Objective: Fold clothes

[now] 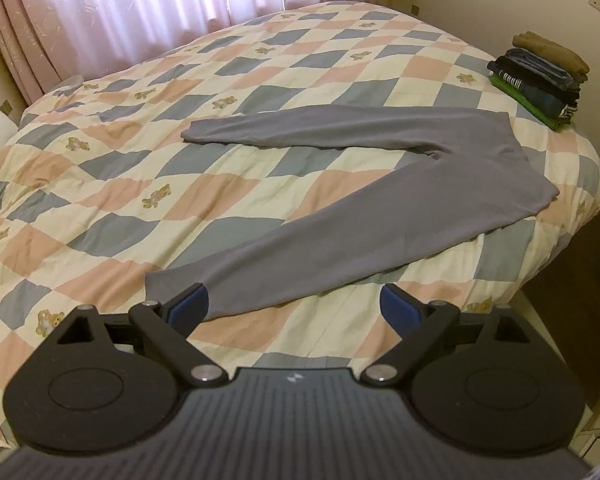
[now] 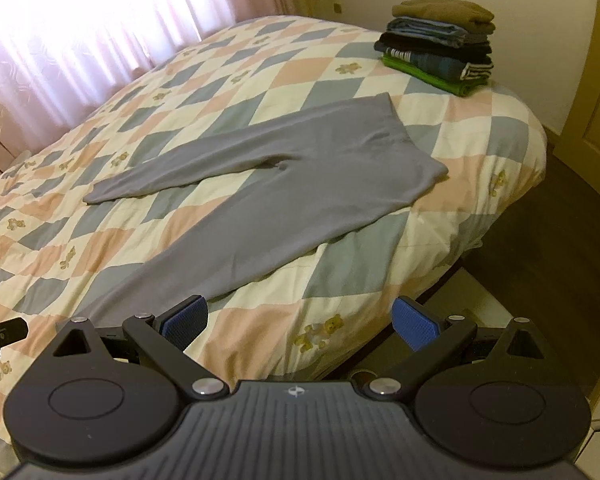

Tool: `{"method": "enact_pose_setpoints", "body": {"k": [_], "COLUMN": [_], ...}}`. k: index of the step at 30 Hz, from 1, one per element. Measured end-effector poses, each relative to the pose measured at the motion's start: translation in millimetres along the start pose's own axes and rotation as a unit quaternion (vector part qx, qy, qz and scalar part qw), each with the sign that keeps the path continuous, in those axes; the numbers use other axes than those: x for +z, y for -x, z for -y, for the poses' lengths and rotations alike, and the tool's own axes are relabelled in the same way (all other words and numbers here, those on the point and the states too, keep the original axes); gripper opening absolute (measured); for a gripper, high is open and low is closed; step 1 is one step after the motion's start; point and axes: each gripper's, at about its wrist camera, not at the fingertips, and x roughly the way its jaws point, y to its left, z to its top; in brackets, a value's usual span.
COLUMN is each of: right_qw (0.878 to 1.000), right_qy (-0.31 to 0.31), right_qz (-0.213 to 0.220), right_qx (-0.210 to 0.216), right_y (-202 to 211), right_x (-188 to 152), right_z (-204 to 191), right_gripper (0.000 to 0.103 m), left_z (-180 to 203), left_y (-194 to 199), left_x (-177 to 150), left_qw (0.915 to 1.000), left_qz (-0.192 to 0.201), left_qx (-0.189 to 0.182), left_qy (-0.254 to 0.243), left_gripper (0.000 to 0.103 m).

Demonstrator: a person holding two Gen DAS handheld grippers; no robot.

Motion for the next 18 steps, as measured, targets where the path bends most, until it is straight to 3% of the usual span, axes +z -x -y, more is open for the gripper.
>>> {"method": "enact_pose_setpoints", "body": {"k": [18], "right_qw": [1.000], "right_qy": [0.009], "right_qz": [-0.007], "right_qx": [0.005], "right_y": [-6], "right_x": [0], "right_z": [-14], "right_gripper": [0.101], "left_z": [-14], "left_y": [-3], "left_x": [-3], "left_qw": [0.9999], "left_qz": [-0.003], "left_qx": [0.008], "left_qy": [0.011], "left_gripper": [0.095]}}
